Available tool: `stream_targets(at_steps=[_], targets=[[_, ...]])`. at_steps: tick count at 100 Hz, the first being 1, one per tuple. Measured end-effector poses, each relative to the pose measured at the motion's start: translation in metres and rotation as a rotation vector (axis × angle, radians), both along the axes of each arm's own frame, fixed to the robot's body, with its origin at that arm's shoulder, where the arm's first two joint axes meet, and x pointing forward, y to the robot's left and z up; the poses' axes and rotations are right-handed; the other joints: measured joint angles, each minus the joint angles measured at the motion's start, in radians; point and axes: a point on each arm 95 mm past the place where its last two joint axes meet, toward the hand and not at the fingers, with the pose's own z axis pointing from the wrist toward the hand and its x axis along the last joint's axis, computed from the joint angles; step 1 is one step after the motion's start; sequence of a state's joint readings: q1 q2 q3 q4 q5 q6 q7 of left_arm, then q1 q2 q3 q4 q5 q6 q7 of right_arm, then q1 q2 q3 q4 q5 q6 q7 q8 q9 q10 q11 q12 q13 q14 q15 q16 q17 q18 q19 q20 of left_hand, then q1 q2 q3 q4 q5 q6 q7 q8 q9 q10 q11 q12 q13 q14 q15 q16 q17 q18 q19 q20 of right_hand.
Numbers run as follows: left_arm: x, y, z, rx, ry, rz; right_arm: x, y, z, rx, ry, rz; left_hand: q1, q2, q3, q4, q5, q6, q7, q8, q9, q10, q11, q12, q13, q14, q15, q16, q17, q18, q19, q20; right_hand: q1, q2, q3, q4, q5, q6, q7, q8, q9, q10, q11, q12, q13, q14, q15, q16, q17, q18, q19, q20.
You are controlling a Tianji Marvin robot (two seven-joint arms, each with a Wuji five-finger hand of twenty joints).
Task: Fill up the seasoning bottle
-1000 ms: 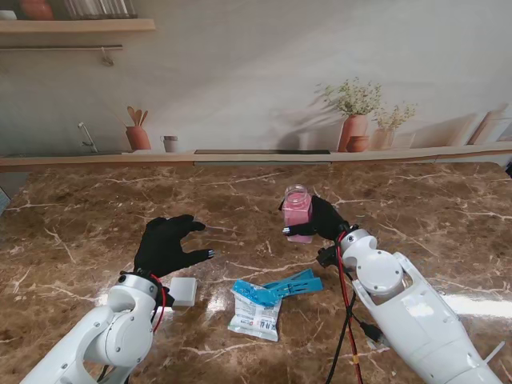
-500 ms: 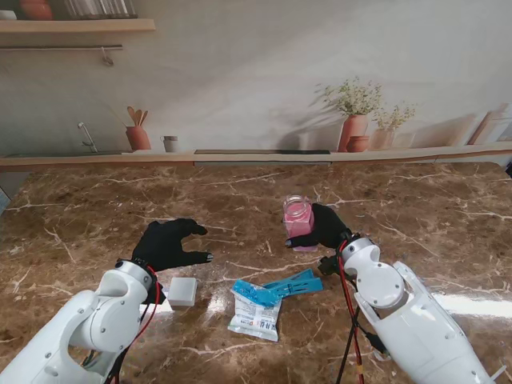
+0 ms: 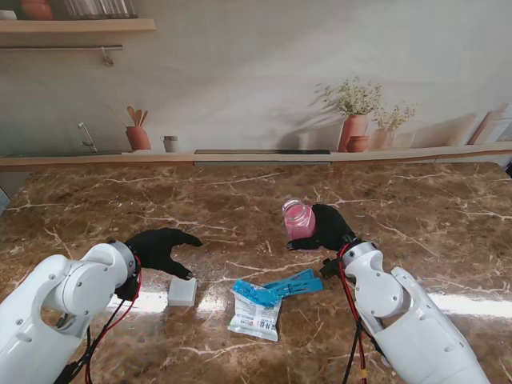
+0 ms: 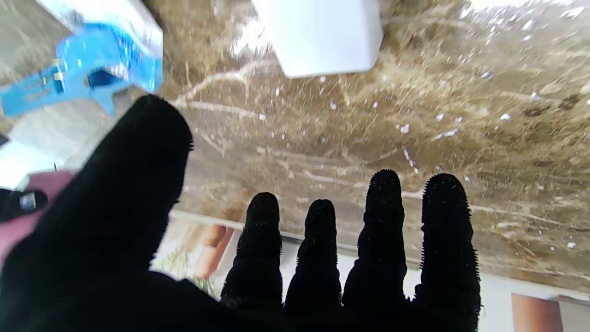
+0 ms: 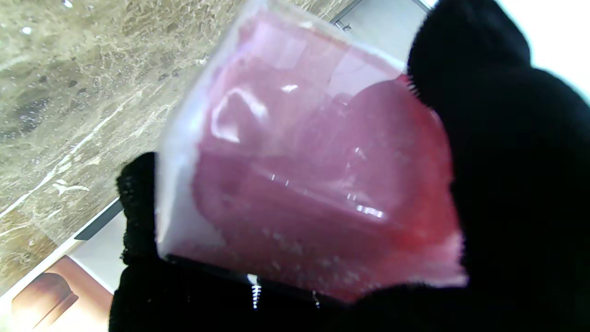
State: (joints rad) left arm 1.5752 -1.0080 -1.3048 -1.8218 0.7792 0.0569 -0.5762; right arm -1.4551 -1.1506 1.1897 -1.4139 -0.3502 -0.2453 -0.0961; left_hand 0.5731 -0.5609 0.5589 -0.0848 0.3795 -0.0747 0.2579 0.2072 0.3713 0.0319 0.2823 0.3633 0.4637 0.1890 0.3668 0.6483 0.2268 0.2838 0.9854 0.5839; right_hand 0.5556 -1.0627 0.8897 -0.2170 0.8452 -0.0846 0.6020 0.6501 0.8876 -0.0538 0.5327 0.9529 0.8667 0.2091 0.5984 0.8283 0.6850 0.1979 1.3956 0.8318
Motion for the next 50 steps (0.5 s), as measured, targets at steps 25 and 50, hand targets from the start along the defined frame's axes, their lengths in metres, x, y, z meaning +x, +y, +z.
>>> stream_targets(at_steps=[25, 50], targets=[[0.005, 0.0, -0.019, 0.088, 0.06, -0.044, -0.001, 0.002, 0.001, -0.004, -0.019, 0.0, 0.0, -0.029, 0.018, 0.0, -0.064, 0.14, -0.038, -0.024, -0.119, -0.016, -0.018, 0.005, -0.055, 0.0, 0.013, 0.023, -0.014, -0.018, 0.0, 0.004, 0.0, -0.004, 0.0, -0.003, 0.007, 0.0, -0.013, 0.014, 0.001, 0.0, 0.0, -0.001, 0.0, 0.0, 0.003, 0.0, -0.012, 0.0, 0.013, 0.002], [0.006, 0.001, -0.042, 0.109, 0.093, -0.04, -0.002, 0.003, 0.0, -0.005, -0.021, 0.009, -0.021, -0.04, -0.062, -0.018, -0.064, 0.169, -0.037, -0.011, -0.134, -0.016, -0.019, 0.014, -0.064, 0.0, 0.013, 0.025, -0.024, -0.037, 0.0, 0.014, 0.0, -0.004, 0.0, -0.01, 0.007, 0.0, -0.014, 0.014, 0.002, 0.0, 0.0, -0.001, 0.0, 0.0, 0.004, 0.0, -0.012, 0.0, 0.015, 0.002]])
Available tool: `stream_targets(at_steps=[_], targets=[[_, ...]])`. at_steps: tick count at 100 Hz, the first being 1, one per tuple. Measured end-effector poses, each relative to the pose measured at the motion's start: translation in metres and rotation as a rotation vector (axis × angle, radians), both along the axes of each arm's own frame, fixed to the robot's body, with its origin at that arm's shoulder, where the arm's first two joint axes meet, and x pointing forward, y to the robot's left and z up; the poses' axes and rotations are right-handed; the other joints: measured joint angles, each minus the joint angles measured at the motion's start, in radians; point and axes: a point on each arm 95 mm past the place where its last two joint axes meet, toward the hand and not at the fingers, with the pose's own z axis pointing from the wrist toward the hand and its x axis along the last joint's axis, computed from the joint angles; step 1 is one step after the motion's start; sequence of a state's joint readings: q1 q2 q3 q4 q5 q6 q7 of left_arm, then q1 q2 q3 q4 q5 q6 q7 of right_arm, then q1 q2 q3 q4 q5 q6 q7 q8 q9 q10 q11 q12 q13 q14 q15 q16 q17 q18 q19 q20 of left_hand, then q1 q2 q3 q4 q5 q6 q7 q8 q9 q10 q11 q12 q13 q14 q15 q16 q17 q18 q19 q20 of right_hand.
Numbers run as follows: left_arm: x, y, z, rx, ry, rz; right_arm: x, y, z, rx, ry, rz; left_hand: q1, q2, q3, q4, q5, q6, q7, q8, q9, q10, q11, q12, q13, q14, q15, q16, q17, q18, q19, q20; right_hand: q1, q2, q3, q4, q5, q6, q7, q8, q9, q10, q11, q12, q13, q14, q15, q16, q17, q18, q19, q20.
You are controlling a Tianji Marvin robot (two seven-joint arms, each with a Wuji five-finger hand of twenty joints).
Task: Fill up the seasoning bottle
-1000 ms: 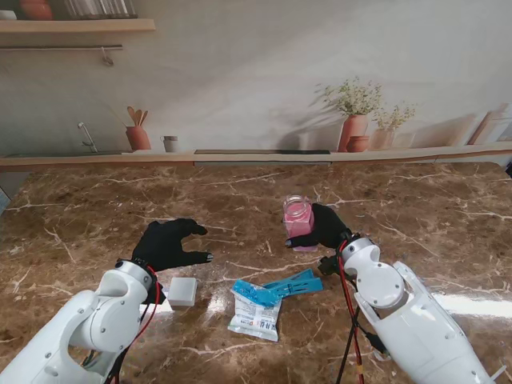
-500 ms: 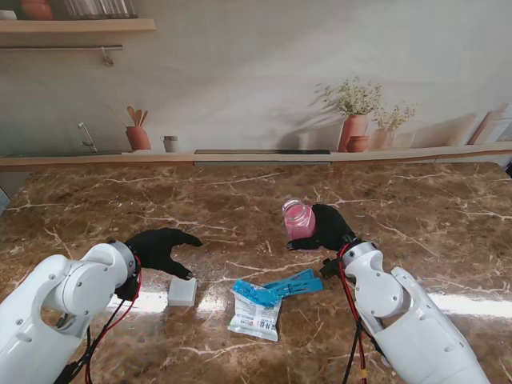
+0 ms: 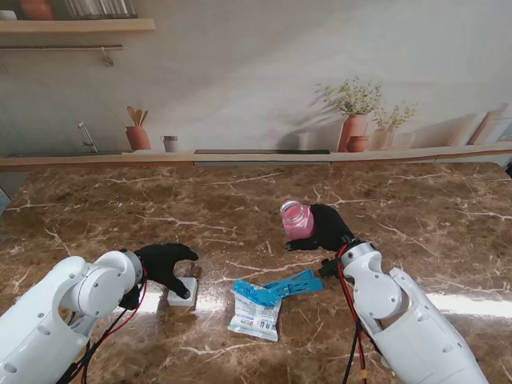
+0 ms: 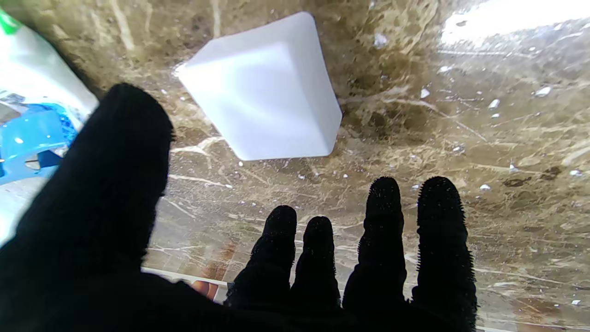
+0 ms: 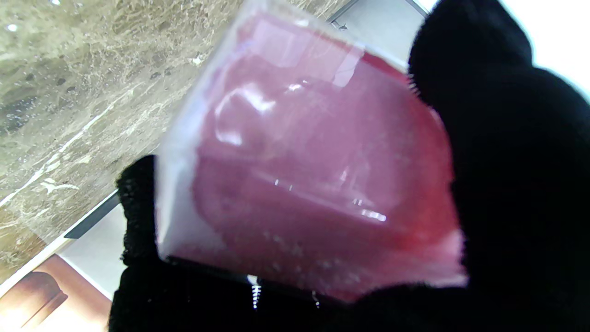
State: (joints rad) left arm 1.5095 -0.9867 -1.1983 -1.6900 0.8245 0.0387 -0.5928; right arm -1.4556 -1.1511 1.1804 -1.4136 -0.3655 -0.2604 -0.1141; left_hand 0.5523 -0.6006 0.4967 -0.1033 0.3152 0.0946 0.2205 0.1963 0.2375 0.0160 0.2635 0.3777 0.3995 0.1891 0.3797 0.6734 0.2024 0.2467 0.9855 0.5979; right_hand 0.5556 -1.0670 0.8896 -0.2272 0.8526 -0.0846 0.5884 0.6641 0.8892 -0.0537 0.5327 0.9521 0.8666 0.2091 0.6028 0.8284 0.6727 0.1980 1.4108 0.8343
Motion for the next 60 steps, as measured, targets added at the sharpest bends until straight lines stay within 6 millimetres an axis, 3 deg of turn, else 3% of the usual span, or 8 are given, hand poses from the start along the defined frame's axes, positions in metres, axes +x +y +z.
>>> stream_targets(at_steps=[19, 22, 36, 47, 60], targets=[[0.0, 0.0, -0.012, 0.012, 0.008, -0.016, -0.001, 0.003, -0.001, 0.015, 0.009, 0.012, 0.0, 0.0, -0.008, 0.0, 0.0, -0.026, 0.015, 0.024, 0.0, 0.0, 0.0, 0.004, 0.0, 0.0, 0.0, 0.0, -0.014, -0.002, 0.0, 0.008, 0.0, 0.0, 0.0, 0.0, 0.001, 0.0, -0.003, 0.0, 0.0, 0.0, 0.0, 0.0, 0.0, 0.0, 0.0, 0.0, 0.0, 0.0, 0.0, 0.0], [0.0, 0.0, -0.013, 0.014, 0.007, -0.021, -0.001, 0.004, -0.001, 0.015, 0.01, 0.015, 0.0, 0.0, -0.008, 0.0, 0.0, -0.027, 0.016, 0.025, 0.0, 0.0, 0.0, 0.009, -0.01, 0.0, 0.011, 0.036, -0.017, -0.003, 0.0, 0.008, 0.0, 0.0, 0.0, 0.0, 0.003, 0.0, -0.01, 0.0, 0.0, 0.0, 0.0, 0.0, 0.0, 0.0, 0.0, 0.0, -0.001, 0.0, 0.001, 0.0], [0.001, 0.0, -0.013, 0.02, 0.0, -0.03, -0.001, 0.006, -0.002, 0.013, 0.013, 0.024, 0.0, -0.013, -0.006, 0.0, 0.0, -0.028, 0.049, 0.064, 0.0, 0.0, 0.0, 0.013, 0.0, 0.0, 0.02, 0.062, -0.018, -0.012, 0.0, 0.018, 0.0, 0.0, 0.0, 0.0, 0.004, 0.0, -0.012, 0.0, 0.0, 0.0, 0.0, 0.0, 0.0, 0.0, 0.003, 0.0, -0.001, 0.0, 0.006, 0.001], [0.001, 0.0, -0.014, 0.043, -0.011, -0.055, -0.001, 0.007, -0.002, 0.011, 0.015, 0.028, -0.012, -0.041, 0.048, -0.013, -0.012, -0.028, 0.126, 0.153, 0.0, 0.0, 0.007, 0.026, 0.0, -0.011, 0.024, 0.072, -0.018, -0.016, 0.0, 0.021, 0.0, 0.0, 0.0, 0.0, 0.005, 0.0, -0.012, 0.0, 0.001, 0.0, 0.0, 0.0, 0.0, 0.0, 0.003, 0.0, -0.002, 0.0, 0.007, 0.001], [-0.001, 0.001, -0.015, 0.054, -0.018, -0.074, -0.001, 0.007, -0.002, 0.01, 0.018, 0.03, -0.012, -0.052, 0.06, -0.019, -0.107, -0.046, 0.238, 0.276, 0.0, -0.008, 0.008, 0.051, -0.015, -0.025, 0.029, 0.082, -0.029, -0.035, -0.001, 0.021, 0.0, 0.0, 0.0, 0.0, 0.005, 0.0, -0.012, 0.0, 0.001, 0.0, 0.0, 0.0, 0.0, 0.0, 0.003, 0.0, -0.002, 0.0, 0.008, 0.001]])
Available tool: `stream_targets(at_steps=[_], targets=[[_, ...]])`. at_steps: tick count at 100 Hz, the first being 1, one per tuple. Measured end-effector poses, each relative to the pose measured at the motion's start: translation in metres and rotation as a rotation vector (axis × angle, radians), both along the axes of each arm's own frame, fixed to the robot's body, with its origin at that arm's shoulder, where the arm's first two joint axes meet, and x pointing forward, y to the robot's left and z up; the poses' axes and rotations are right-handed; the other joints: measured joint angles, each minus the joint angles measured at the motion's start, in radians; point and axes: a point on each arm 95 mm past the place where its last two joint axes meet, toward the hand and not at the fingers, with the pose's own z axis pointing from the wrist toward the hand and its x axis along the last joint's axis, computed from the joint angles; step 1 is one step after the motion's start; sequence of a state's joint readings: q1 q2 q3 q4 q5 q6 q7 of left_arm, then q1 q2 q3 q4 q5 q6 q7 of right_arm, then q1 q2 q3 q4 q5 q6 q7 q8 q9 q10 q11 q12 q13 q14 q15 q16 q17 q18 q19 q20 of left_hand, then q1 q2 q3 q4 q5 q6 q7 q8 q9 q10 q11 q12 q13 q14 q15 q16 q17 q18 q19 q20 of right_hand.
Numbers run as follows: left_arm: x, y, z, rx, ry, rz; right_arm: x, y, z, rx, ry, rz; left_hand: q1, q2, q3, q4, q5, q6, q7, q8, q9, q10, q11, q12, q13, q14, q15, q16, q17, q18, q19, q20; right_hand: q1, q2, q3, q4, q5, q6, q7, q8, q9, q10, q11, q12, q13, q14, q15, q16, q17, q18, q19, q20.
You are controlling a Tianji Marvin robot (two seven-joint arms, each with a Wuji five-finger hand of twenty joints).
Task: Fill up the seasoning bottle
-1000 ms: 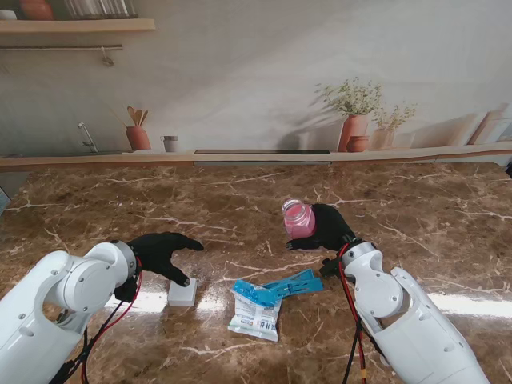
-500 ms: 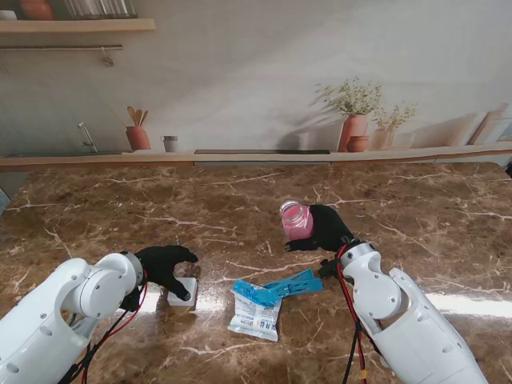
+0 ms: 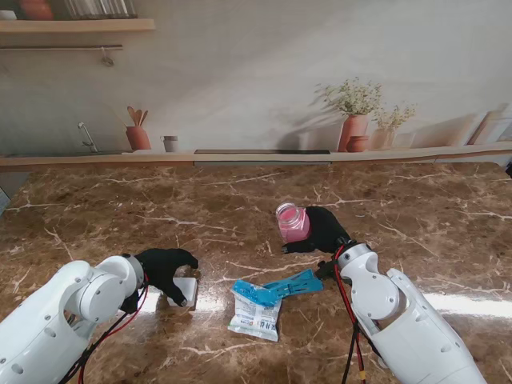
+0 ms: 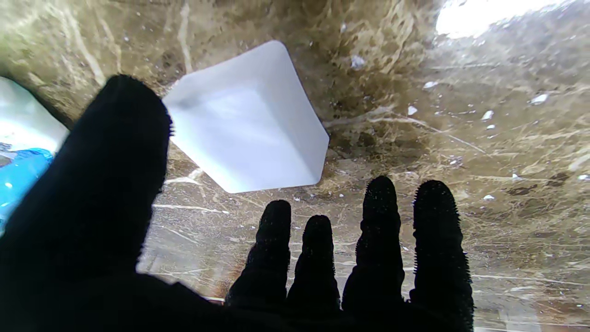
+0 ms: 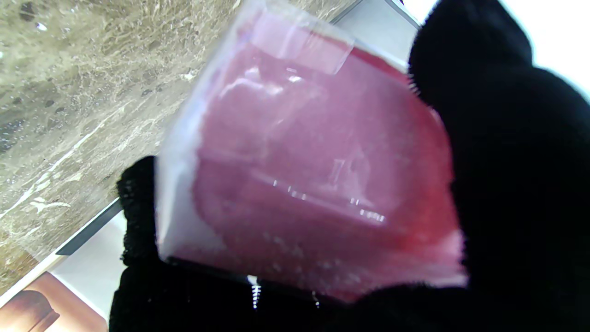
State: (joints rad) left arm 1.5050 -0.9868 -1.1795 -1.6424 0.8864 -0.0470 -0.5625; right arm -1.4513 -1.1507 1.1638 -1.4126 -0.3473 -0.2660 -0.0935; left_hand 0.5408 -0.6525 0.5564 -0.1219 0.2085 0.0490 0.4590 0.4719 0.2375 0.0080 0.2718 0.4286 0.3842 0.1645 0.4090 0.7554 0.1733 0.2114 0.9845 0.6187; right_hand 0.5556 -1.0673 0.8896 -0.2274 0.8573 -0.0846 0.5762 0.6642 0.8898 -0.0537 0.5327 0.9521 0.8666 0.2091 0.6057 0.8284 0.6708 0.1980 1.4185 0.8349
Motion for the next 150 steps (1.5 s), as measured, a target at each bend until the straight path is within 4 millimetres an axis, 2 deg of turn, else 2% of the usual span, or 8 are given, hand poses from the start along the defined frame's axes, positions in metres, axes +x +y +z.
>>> stream_targets(at_steps=[11, 42, 57, 87, 99, 107, 116, 150], targets=[[-0.004, 0.003, -0.002, 0.015, -0.018, -0.011, 0.0, 0.0, 0.0, 0.0, 0.002, 0.002, 0.0, 0.0, 0.0, 0.0, -0.025, -0.02, 0.019, 0.039, 0.0, -0.003, 0.0, 0.022, -0.026, -0.04, -0.002, 0.002, -0.01, -0.002, -0.001, 0.0, 0.0, 0.0, 0.0, 0.0, 0.0, 0.0, 0.0, 0.0, 0.0, 0.0, 0.0, 0.0, 0.0, 0.0, 0.0, 0.0, 0.0, 0.0, 0.0, 0.0], [-0.017, 0.005, -0.013, 0.023, -0.115, -0.044, -0.001, 0.002, -0.001, 0.005, 0.005, 0.004, 0.0, 0.0, 0.021, 0.0, -0.025, -0.032, 0.024, 0.16, -0.011, -0.018, 0.082, 0.124, -0.041, -0.033, 0.026, 0.048, -0.013, -0.019, -0.001, 0.012, 0.0, 0.0, 0.0, 0.0, 0.0, 0.0, -0.001, -0.017, 0.0, 0.0, 0.0, 0.0, 0.0, 0.0, 0.001, 0.0, -0.002, 0.0, 0.001, 0.01], [-0.019, 0.003, -0.021, 0.0, -0.171, -0.058, -0.001, 0.004, -0.001, 0.005, 0.006, 0.008, 0.0, -0.023, 0.1, -0.004, -0.025, -0.044, 0.171, 0.227, 0.061, -0.029, 0.153, 0.152, -0.009, 0.027, 0.082, 0.098, 0.012, -0.043, 0.002, 0.037, 0.0, 0.0, 0.0, 0.0, 0.0, 0.0, -0.001, -0.027, 0.0, 0.0, 0.0, 0.0, 0.0, 0.0, 0.002, 0.0, -0.002, 0.0, 0.001, 0.011], [-0.016, 0.001, -0.029, -0.065, -0.263, -0.055, 0.0, 0.004, -0.002, 0.021, 0.021, 0.001, 0.018, -0.125, 0.247, -0.032, 0.206, -0.085, 0.323, 0.265, 0.366, -0.055, 0.25, 0.221, 0.176, 0.07, 0.105, 0.112, 0.164, -0.043, 0.118, 0.057, 0.0, 0.0, 0.0, 0.0, 0.0, 0.0, -0.001, -0.039, 0.001, 0.0, 0.0, 0.0, 0.0, 0.0, 0.003, 0.0, -0.012, 0.0, 0.001, 0.011], [-0.015, -0.003, -0.028, -0.12, -0.241, -0.028, 0.0, 0.004, -0.001, 0.02, 0.022, 0.0, 0.136, -0.186, 0.209, -0.111, 0.281, -0.083, 0.306, 0.113, 0.504, -0.056, 0.23, 0.295, 0.226, 0.071, 0.123, 0.119, 0.209, -0.041, 0.142, 0.048, 0.0, 0.0, 0.0, 0.0, 0.0, 0.0, -0.001, -0.05, 0.002, 0.0, 0.0, 0.0, 0.0, 0.0, 0.004, 0.0, -0.015, 0.0, 0.001, 0.011], [-0.013, -0.004, -0.028, -0.161, -0.228, -0.001, 0.0, 0.004, -0.001, 0.019, 0.023, -0.001, 0.164, -0.208, 0.185, -0.114, 0.327, -0.083, 0.307, -0.003, 0.591, -0.043, 0.073, 0.394, 0.312, 0.054, 0.188, 0.119, 0.241, -0.041, 0.155, 0.039, 0.0, 0.0, 0.0, 0.0, 0.0, 0.0, -0.001, -0.052, 0.003, 0.0, 0.0, 0.0, 0.0, 0.0, 0.004, 0.0, -0.016, 0.0, 0.001, 0.011], [-0.013, -0.007, -0.03, -0.188, -0.221, 0.018, 0.0, 0.003, 0.001, 0.02, 0.022, -0.005, 0.169, -0.225, 0.184, -0.135, 0.36, -0.083, 0.308, -0.076, 0.623, -0.039, 0.024, 0.476, 0.418, 0.036, 0.223, 0.109, 0.277, -0.041, 0.169, 0.038, 0.0, 0.0, 0.0, 0.0, 0.0, 0.0, -0.001, -0.053, 0.003, 0.0, 0.0, 0.0, 0.0, 0.0, 0.004, 0.0, -0.022, 0.0, 0.001, 0.011], [-0.013, -0.006, -0.03, -0.225, -0.239, 0.058, 0.0, 0.001, 0.003, 0.019, 0.025, -0.015, 0.167, -0.257, 0.175, -0.167, 0.427, -0.079, 0.306, -0.196, 0.725, -0.018, -0.056, 0.408, 0.503, 0.03, 0.212, 0.075, 0.326, -0.026, 0.185, 0.038, 0.0, 0.0, 0.0, 0.0, 0.001, 0.0, -0.001, -0.064, 0.003, 0.0, 0.0, 0.0, 0.0, 0.0, 0.005, 0.0, -0.025, 0.0, 0.001, 0.011]])
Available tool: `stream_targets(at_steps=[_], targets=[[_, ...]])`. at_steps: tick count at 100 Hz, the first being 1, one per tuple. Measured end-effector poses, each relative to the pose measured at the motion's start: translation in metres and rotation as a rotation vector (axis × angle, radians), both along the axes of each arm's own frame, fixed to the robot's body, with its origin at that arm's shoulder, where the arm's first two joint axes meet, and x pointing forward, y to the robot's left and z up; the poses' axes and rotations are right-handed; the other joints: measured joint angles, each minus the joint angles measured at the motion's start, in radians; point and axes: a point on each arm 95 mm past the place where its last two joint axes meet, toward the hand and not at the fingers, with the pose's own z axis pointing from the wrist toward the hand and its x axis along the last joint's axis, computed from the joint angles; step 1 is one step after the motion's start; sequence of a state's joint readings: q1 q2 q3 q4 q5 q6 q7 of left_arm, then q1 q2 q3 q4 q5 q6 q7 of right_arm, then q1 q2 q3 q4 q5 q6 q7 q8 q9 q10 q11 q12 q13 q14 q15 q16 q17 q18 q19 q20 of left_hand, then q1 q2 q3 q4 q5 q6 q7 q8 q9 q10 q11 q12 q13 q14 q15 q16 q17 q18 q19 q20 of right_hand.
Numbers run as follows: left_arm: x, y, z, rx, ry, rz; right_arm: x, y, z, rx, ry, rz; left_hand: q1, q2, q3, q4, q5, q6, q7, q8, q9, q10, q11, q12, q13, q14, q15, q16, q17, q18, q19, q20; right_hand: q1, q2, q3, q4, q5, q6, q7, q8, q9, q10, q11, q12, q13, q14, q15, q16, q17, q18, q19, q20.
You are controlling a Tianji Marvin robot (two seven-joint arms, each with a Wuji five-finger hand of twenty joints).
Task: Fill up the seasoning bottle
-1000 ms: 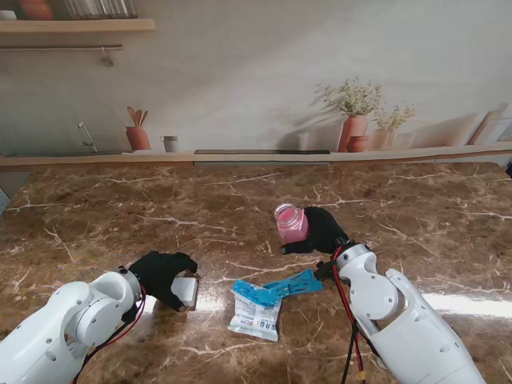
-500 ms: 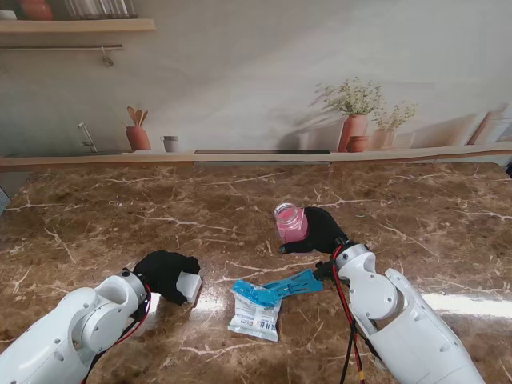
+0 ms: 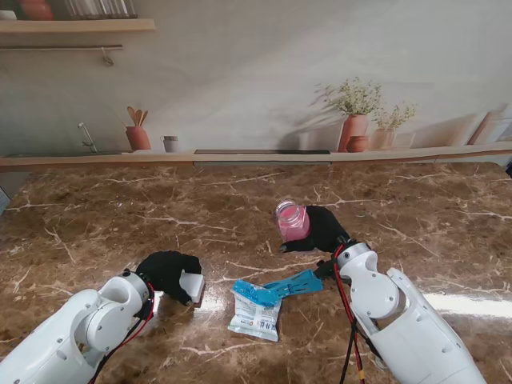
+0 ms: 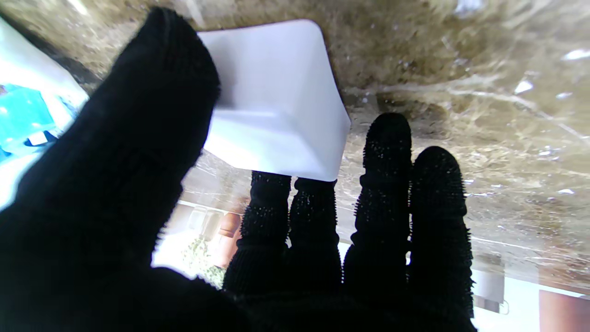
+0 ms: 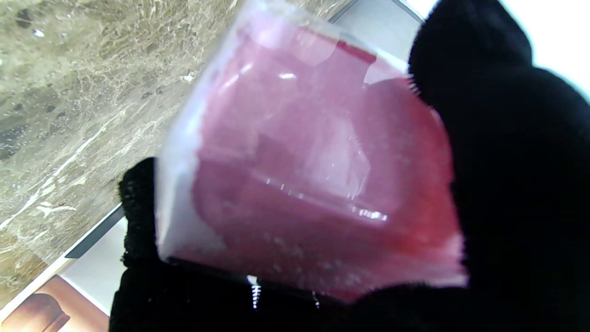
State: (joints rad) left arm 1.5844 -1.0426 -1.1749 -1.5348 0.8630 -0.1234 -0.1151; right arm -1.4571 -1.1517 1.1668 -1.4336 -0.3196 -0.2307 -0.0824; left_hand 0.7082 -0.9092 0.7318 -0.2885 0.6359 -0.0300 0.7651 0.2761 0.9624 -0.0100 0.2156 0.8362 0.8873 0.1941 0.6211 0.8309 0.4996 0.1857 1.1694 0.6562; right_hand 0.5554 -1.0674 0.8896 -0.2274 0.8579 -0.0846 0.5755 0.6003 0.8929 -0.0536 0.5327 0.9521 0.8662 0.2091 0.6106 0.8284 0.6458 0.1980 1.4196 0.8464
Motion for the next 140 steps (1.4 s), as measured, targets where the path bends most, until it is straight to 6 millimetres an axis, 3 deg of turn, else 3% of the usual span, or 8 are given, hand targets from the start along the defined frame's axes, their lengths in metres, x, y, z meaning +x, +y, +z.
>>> stream_targets(at_steps=[21, 42, 61, 80, 108, 140], targets=[[-0.003, 0.003, 0.006, -0.017, -0.018, 0.027, 0.0, -0.002, -0.001, 0.0, 0.005, -0.008, 0.0, -0.001, 0.0, 0.0, 0.008, 0.015, -0.001, 0.003, 0.01, 0.015, -0.003, -0.002, 0.005, 0.0, 0.0, 0.0, 0.01, 0.005, 0.007, 0.007, 0.0, 0.0, 0.0, 0.0, 0.0, 0.0, 0.0, -0.001, 0.0, 0.0, 0.0, 0.0, 0.0, 0.0, 0.001, 0.0, 0.0, 0.0, 0.0, 0.0], [0.0, 0.003, 0.018, -0.04, -0.071, 0.038, 0.0, -0.002, -0.002, 0.003, 0.01, -0.012, -0.038, -0.01, 0.0, 0.0, 0.02, 0.016, -0.001, 0.077, 0.046, 0.022, 0.0, 0.014, 0.03, 0.0, 0.012, 0.016, 0.023, 0.015, 0.008, 0.037, 0.0, 0.0, 0.0, 0.0, 0.0, 0.0, 0.0, -0.002, 0.0, 0.0, 0.0, 0.0, -0.001, 0.0, 0.005, 0.0, -0.001, 0.0, 0.0, 0.0], [-0.003, -0.004, 0.048, -0.097, -0.125, 0.063, 0.0, -0.002, -0.003, -0.002, 0.015, -0.015, -0.041, -0.01, 0.0, 0.0, 0.022, 0.016, -0.001, 0.085, 0.048, 0.023, 0.001, 0.02, 0.03, 0.0, 0.012, 0.017, 0.023, 0.022, 0.008, 0.04, 0.0, 0.0, 0.0, 0.0, 0.0, 0.0, 0.0, -0.002, 0.0, 0.0, 0.0, 0.0, -0.002, 0.0, 0.005, 0.0, -0.001, 0.0, 0.0, 0.001], [-0.001, -0.025, 0.093, -0.232, -0.168, 0.053, 0.0, -0.002, -0.003, -0.011, 0.019, -0.02, -0.041, -0.01, 0.0, 0.0, 0.022, 0.016, -0.001, 0.088, 0.048, 0.025, 0.001, 0.024, 0.03, 0.0, 0.012, 0.027, 0.023, 0.024, 0.009, 0.052, 0.0, 0.0, 0.0, 0.0, 0.0, 0.0, 0.0, -0.002, 0.001, 0.0, 0.0, 0.0, -0.002, 0.0, 0.006, 0.0, -0.001, 0.0, 0.0, 0.001], [0.02, -0.063, 0.151, -0.365, -0.193, -0.008, -0.001, 0.006, -0.002, -0.058, 0.008, 0.004, -0.041, -0.01, 0.0, 0.0, 0.025, 0.025, -0.001, 0.093, 0.052, 0.033, 0.001, 0.029, 0.03, 0.005, 0.012, 0.028, 0.023, 0.033, 0.009, 0.065, 0.0, 0.0, 0.0, 0.0, 0.0, 0.0, 0.0, -0.013, 0.001, 0.0, 0.0, 0.0, -0.002, 0.0, 0.006, 0.0, -0.001, 0.0, 0.0, 0.001], [0.037, -0.106, 0.186, -0.44, -0.166, -0.103, -0.002, 0.012, 0.001, -0.091, 0.011, 0.043, -0.041, -0.01, 0.0, 0.0, 0.025, 0.038, -0.001, 0.113, 0.054, 0.042, 0.001, 0.039, 0.03, 0.005, 0.012, 0.036, 0.023, 0.036, 0.009, 0.073, 0.0, 0.0, 0.0, 0.0, 0.0, 0.0, 0.0, -0.013, 0.001, 0.0, 0.0, 0.0, -0.002, 0.0, 0.006, 0.0, -0.001, 0.0, 0.0, 0.003]])
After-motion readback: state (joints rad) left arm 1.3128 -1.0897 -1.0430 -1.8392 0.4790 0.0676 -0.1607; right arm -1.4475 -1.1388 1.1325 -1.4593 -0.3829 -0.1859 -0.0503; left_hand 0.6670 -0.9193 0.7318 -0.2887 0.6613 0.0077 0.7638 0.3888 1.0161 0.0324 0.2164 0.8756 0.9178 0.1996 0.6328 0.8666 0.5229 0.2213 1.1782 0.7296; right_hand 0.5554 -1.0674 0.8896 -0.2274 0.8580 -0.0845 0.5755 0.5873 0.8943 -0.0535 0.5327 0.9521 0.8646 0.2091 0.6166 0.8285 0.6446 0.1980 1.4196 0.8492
